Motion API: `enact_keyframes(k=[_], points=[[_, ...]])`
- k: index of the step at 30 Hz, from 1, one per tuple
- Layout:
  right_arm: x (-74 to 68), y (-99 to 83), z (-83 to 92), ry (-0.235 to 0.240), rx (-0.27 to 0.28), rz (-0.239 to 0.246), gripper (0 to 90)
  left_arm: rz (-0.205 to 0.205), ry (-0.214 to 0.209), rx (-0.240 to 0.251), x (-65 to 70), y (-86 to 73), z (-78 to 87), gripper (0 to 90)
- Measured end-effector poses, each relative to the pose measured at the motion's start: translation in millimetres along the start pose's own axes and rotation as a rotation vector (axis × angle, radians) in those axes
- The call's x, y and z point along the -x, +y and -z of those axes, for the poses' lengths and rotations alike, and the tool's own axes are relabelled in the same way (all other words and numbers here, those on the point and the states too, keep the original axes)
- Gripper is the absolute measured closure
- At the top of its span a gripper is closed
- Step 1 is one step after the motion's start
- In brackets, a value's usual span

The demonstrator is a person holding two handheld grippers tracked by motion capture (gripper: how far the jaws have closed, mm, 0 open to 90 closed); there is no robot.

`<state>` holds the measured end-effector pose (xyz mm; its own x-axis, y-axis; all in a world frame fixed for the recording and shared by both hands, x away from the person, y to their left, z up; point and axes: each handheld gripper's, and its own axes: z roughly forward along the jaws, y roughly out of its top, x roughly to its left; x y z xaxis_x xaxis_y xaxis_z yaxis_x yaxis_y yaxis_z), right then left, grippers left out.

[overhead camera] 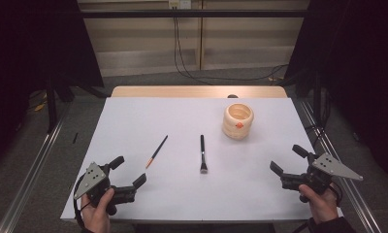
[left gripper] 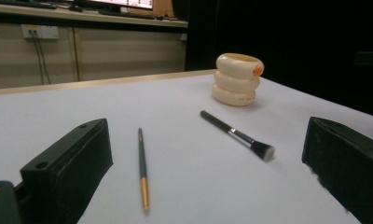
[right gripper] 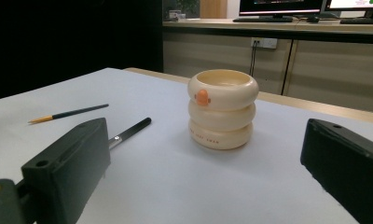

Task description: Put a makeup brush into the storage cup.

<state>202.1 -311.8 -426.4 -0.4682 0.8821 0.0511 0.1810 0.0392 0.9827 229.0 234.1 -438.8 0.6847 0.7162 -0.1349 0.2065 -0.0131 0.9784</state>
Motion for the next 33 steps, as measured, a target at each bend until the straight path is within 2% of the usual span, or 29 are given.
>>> enact_keyframes(k=[2, 5, 8, 11, 14, 20, 24, 29, 30, 33], points=[[0.0, -0.3, 0.0, 0.005, 0.003, -0.001, 1.0, -0.017, -0.003, -0.003, 0.9, 1.9, -1.5, 1.4], [0.6, -0.3, 0.9, -0.004, 0.010, -0.006, 1.0, -0.019, -0.003, -0.008, 3.2, 4.1, -4.2, 1.4], [-0.2, 0.3, 1.8, -0.010, 0.014, 0.002, 1.0, -0.041, 0.016, -0.010, 5.0, 7.7, -3.2, 1.4], [-3.4, 0.9, 1.8, 0.000, 0.008, 0.024, 0.5, -0.044, 0.030, 0.001, 7.0, 11.8, -2.2, 1.4], [-4.4, 1.0, 1.4, -0.006, 0.011, 0.030, 0.0, -0.050, 0.024, 0.015, 8.1, 16.1, -3.0, 1.4], [-3.7, 1.0, -1.0, 0.004, 0.005, 0.031, 0.1, -0.102, 0.017, 0.001, 8.5, 23.3, -11.9, 1.4], [-5.5, 0.9, -1.7, 0.021, 0.016, 0.035, 0.4, -0.107, 0.000, 0.002, 10.3, 26.6, -18.7, 1.4], [-6.3, 0.0, -3.2, 0.021, 0.008, 0.052, 0.4, -0.121, 0.020, 0.008, 11.3, 34.9, -26.4, 1.6], [-6.3, 0.0, -3.2, 0.021, 0.008, 0.052, 0.4, -0.113, 0.013, 0.016, 10.8, 36.2, -27.4, 1.6], [-7.8, -0.9, -4.5, 0.032, 0.002, 0.065, 0.0, -0.125, 0.014, 0.026, 8.6, 42.3, -31.3, 1.6]])
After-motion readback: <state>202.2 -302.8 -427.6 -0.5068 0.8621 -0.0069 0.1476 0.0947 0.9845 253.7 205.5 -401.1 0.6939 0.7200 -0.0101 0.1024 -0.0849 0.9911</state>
